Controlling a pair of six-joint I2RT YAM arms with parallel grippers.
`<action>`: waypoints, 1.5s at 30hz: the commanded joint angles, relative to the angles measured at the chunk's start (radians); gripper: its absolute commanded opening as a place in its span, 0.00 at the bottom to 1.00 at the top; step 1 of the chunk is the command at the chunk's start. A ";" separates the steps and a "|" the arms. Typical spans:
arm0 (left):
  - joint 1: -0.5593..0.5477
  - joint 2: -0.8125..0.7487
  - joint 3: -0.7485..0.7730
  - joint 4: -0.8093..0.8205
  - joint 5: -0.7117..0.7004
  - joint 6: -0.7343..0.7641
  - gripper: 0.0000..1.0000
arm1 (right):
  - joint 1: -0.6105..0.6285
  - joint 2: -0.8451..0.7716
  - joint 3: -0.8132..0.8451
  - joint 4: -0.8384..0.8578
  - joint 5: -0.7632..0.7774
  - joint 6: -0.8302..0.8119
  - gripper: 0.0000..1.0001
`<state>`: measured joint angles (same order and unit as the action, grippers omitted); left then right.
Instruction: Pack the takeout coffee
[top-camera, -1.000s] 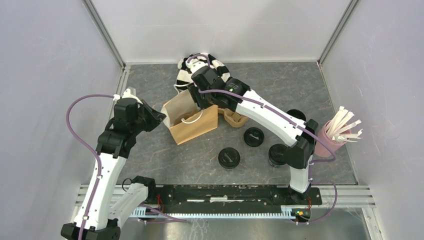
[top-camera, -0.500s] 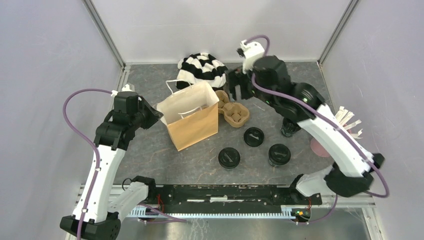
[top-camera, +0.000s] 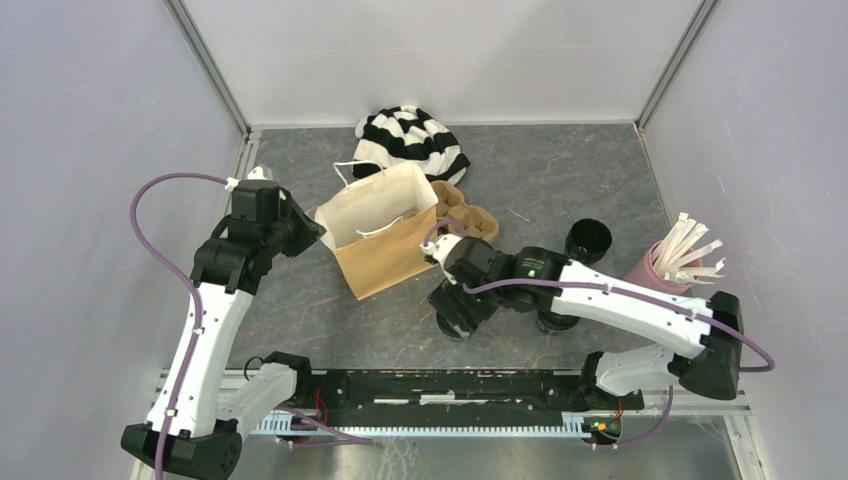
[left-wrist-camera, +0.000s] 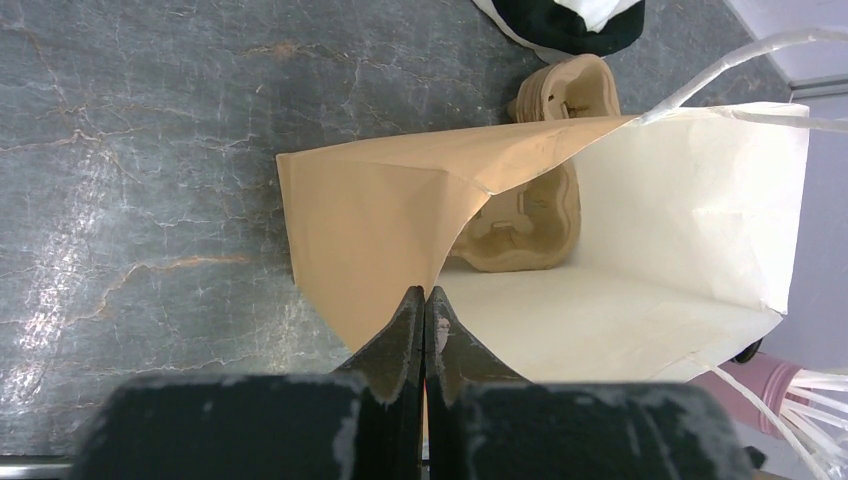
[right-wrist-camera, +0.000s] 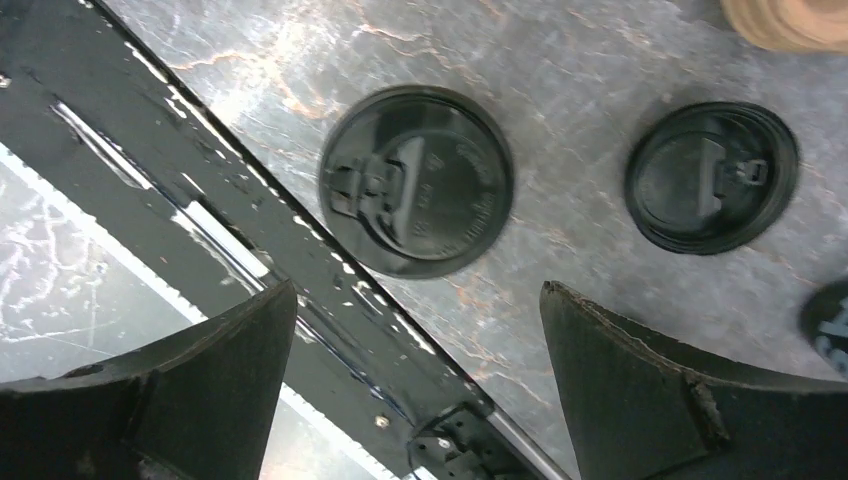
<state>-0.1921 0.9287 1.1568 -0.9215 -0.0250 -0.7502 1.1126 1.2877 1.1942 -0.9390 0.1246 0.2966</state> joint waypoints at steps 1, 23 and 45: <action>-0.003 0.007 0.019 0.007 0.001 0.061 0.02 | 0.047 0.051 0.039 0.073 0.005 0.121 0.98; -0.003 0.009 0.014 0.005 0.006 0.072 0.02 | 0.096 0.166 0.033 0.046 0.156 0.271 0.98; -0.003 0.012 0.010 0.006 0.017 0.080 0.02 | 0.052 0.179 -0.022 0.076 0.129 0.285 0.98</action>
<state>-0.1921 0.9379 1.1568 -0.9108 -0.0235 -0.7204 1.1732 1.4712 1.1847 -0.8925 0.2474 0.5644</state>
